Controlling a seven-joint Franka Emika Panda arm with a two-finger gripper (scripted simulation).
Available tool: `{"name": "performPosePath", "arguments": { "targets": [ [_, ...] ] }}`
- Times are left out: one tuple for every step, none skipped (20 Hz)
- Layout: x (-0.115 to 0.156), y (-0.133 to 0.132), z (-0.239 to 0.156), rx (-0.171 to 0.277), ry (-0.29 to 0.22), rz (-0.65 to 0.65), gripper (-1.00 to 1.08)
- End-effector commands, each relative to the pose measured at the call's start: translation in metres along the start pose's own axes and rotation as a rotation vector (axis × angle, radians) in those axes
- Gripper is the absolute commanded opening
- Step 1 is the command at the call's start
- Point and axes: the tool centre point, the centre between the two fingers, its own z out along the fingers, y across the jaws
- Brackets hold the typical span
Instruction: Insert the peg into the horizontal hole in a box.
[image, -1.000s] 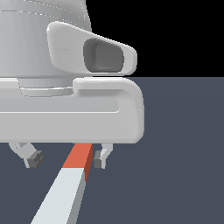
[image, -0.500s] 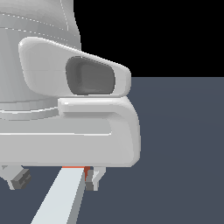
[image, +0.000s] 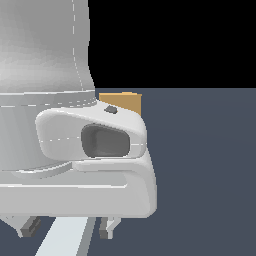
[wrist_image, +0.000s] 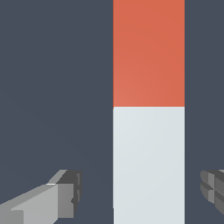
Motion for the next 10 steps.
{"name": "performPosePath", "arguments": {
  "targets": [
    [-0.0001,0.0001,0.0102,0.0,0.0,-0.001,1.0],
    [-0.0003,0.0003,0.0128,0.0,0.0,-0.001,1.0],
    [-0.0005,0.0005,0.0147,0.0,0.0,-0.001,1.0],
    [-0.0006,0.0007,0.0161,0.0,0.0,-0.001,1.0],
    [-0.0007,0.0009,0.0169,0.0,0.0,-0.001,1.0],
    [-0.0004,0.001,0.0171,-0.001,0.0,-0.001,1.0],
    [-0.0004,0.001,0.0171,-0.001,0.0,-0.001,-1.0],
    [-0.0004,0.001,0.0171,-0.001,0.0,-0.001,-1.0],
    [-0.0004,0.001,0.0171,-0.001,0.0,-0.001,-1.0],
    [-0.0004,0.001,0.0171,-0.001,0.0,-0.001,-1.0]
  ]
}}
